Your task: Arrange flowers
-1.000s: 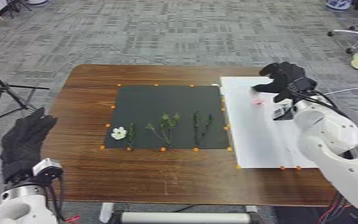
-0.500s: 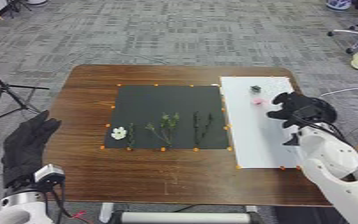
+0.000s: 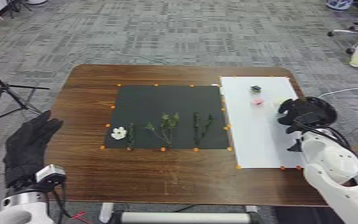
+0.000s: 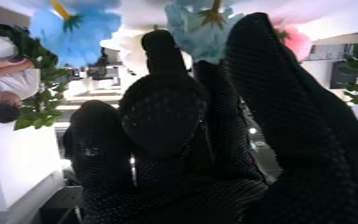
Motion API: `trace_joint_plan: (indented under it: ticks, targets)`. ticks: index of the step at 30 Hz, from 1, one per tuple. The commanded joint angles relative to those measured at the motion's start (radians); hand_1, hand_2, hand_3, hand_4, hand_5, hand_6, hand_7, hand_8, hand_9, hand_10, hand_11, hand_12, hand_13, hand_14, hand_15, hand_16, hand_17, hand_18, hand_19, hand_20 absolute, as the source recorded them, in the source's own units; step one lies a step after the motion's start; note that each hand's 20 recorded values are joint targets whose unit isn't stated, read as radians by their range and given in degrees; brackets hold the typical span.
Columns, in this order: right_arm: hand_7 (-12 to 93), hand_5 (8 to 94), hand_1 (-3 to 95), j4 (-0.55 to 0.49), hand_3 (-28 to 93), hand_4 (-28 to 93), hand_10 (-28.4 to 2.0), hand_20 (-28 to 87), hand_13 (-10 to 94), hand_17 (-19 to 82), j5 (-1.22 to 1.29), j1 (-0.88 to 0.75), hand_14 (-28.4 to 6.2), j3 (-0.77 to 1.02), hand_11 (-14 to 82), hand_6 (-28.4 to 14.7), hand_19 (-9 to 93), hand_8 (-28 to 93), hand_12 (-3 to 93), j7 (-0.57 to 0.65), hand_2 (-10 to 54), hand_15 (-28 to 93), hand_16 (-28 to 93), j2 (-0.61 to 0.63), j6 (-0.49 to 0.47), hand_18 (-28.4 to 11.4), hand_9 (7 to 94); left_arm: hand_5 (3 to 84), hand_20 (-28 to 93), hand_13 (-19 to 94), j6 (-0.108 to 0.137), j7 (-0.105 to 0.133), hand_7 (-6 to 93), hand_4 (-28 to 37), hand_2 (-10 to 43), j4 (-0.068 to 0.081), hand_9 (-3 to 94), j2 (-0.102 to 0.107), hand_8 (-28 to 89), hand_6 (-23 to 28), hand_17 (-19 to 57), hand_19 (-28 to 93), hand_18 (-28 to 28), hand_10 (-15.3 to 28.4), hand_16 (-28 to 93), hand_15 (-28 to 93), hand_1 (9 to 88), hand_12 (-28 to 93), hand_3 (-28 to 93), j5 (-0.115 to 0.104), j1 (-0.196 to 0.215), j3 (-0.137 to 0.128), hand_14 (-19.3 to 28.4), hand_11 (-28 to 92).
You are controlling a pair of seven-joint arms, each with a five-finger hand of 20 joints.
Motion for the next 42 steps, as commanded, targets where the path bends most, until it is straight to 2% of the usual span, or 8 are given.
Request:
trace_joint_plan:
  ticks: [1, 7, 18, 21, 24, 28, 29, 42]
  targets:
    - [19, 66.0, 55.0, 0.024, 58, -16, -12.2, 53, 88, 58, -0.028, 0.002, -2.4, -0.031, 15.9, 1.1, 93, 3, 17.5, -0.003, -9.5, 59, 30, -0.006, 0.07, -15.8, 70.6, 52.8, 20, 42, 0.005, -0.01, 16.2, -26.7, 2.1, -0.007, 53.4, -0.002, -8, 1.9, 8.6, 10, 11.5, 14.4, 0, 25, 25.5, 15, 70, 0.016, -0.006, 0.013, 17.6, 25]
    - [20, 74.9, 60.7, 0.021, 54, -15, -11.0, 55, 91, 61, -0.024, 0.046, -1.8, -0.065, 7.8, 1.2, 93, 6, 29.4, -0.018, -9.5, 60, 31, 0.002, 0.193, -15.4, 82.7, 52.9, 20, 42, 0.006, -0.002, 16.1, -26.7, 2.1, -0.013, 53.4, -0.006, -8, 2.0, 8.7, 10, 11.6, 14.4, 0, 25, 25.6, 15, 70, 0.017, 0.005, 0.002, 17.7, 25]
    - [21, 78.1, 60.7, -0.132, 56, -14, -11.3, 57, 91, 61, 0.087, 0.271, -1.4, -0.239, 6.1, 1.1, 93, 7, 32.0, -0.071, -9.5, 60, 32, -0.035, 0.269, -15.4, 85.2, 53.7, 21, 43, 0.028, 0.025, 16.8, -27.4, 3.6, -0.013, 54.3, -0.011, -8, 1.6, 10.0, 13, 11.8, 14.5, 0, 25, 26.3, 15, 70, 0.008, 0.023, -0.007, 17.8, 25]
    - [20, 78.3, 60.8, -0.124, 55, -14, -11.4, 57, 91, 61, 0.135, 0.433, -1.3, -0.403, 6.0, 1.1, 93, 6, 32.1, -0.133, -9.5, 60, 32, -0.077, 0.208, -15.3, 85.2, 54.7, 21, 44, 0.061, 0.036, 17.3, -27.8, 12.1, -0.018, 55.1, -0.019, -8, 1.3, 10.6, 13, 11.6, 14.7, 0, 26, 26.3, 15, 70, -0.022, 0.045, -0.015, 17.6, 25]
    - [20, 78.4, 60.8, -0.108, 55, -14, -11.5, 57, 91, 61, 0.146, 0.583, -1.3, -0.566, 5.9, 1.0, 93, 6, 32.0, -0.194, -9.5, 60, 33, -0.114, 0.138, -15.3, 85.3, 55.8, 22, 44, 0.054, 0.067, 17.0, -28.1, 19.4, -0.011, 56.2, -0.029, -8, 1.5, 11.2, 13, 11.3, 14.9, 0, 26, 25.3, 15, 68, -0.033, 0.075, -0.034, 17.7, 25]
    - [20, 78.6, 60.9, -0.079, 55, -14, -11.4, 58, 91, 61, 0.146, 0.714, -1.4, -0.706, 5.5, 1.0, 93, 6, 31.5, -0.238, -9.5, 60, 33, -0.2, 0.093, -15.3, 84.8, 49.6, 21, 43, 0.069, 0.072, 13.2, -28.2, 20.8, -0.005, 55.5, -0.025, -8, 2.3, 11.6, 13, 11.1, 15.2, -1, 24, 23.9, 14, 69, -0.037, 0.065, -0.036, 17.4, 24]
    - [20, 78.6, 60.9, -0.066, 55, -14, -11.4, 58, 91, 61, 0.152, 0.738, -1.4, -0.729, 5.5, 1.0, 93, 6, 31.4, -0.257, -9.5, 60, 33, -0.224, 0.078, -15.2, 84.8, 48.4, 21, 43, 0.125, 0.049, 12.4, -28.2, 20.6, -0.005, 54.9, -0.001, -8, 2.5, 11.7, 13, 11.0, 15.1, -2, 23, 23.7, 13, 69, -0.036, 0.01, 0.0, 17.1, 23]
    - [20, 78.8, 60.9, 0.101, 56, -15, -11.1, 58, 91, 61, 0.079, 0.818, -1.2, -0.844, 5.2, 1.3, 93, 6, 31.3, -0.337, -9.5, 61, 33, -0.472, -0.042, -15.0, 84.9, 46.2, 19, 38, 0.153, 0.059, 8.1, -28.3, 27.5, 0.034, 51.0, 0.034, -9, 8.2, 17.1, 4, 6.1, 16.0, -6, 11, 30.6, 4, 65, -0.081, -0.068, -0.038, 12.2, 16]
